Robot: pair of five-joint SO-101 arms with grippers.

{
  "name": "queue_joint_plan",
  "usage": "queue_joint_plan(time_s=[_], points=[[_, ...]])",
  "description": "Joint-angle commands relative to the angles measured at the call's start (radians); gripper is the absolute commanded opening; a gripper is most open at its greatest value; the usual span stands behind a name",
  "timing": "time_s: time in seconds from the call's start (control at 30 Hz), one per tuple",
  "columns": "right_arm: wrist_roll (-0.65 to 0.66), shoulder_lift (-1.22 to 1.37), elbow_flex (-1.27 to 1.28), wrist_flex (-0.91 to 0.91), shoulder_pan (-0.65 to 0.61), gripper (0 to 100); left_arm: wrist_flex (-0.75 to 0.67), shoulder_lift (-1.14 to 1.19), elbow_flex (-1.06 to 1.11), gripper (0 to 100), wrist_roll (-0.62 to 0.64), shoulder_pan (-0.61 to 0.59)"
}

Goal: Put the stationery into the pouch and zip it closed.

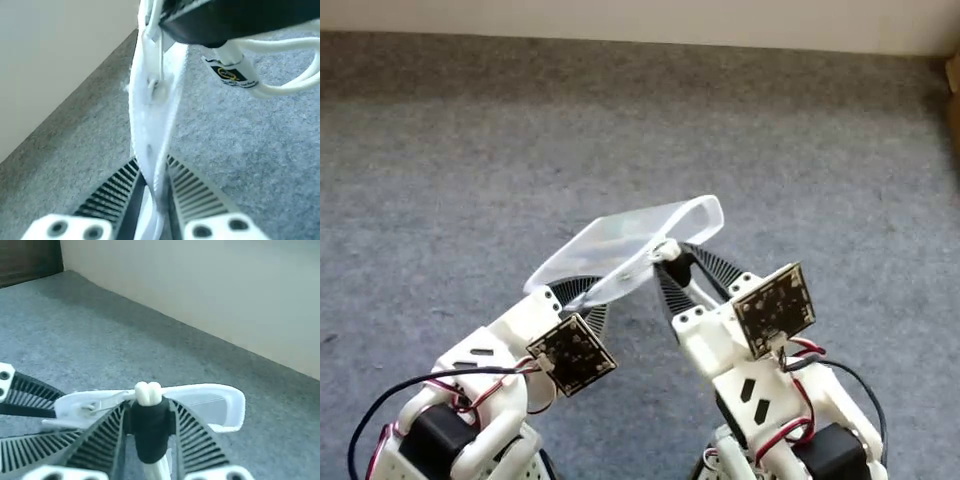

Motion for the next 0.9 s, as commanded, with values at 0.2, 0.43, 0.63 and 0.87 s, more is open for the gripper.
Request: queue_joint_plan(time_s=[0.2,0.43,0.63,0.87], points=[[-0.006,-0.007,0.005,-0.113,0.094,0.5,0.021,0.002,-0.087,1,0.003,-0.070],[-0.006,-0.005,0.016,-0.159,0.140,0.5,0.083,-0.068,-0.116,1,0.003,-0.068],[0.044,-0.005,0.016,-0.159,0.159,0.5,0.127,-0.159,-0.139,1,0.035,-0.070],[0.055,-0.007,0.064,-0.211,0.179,0.5,0.129,-0.151,-0.153,1,0.043,-0.097]])
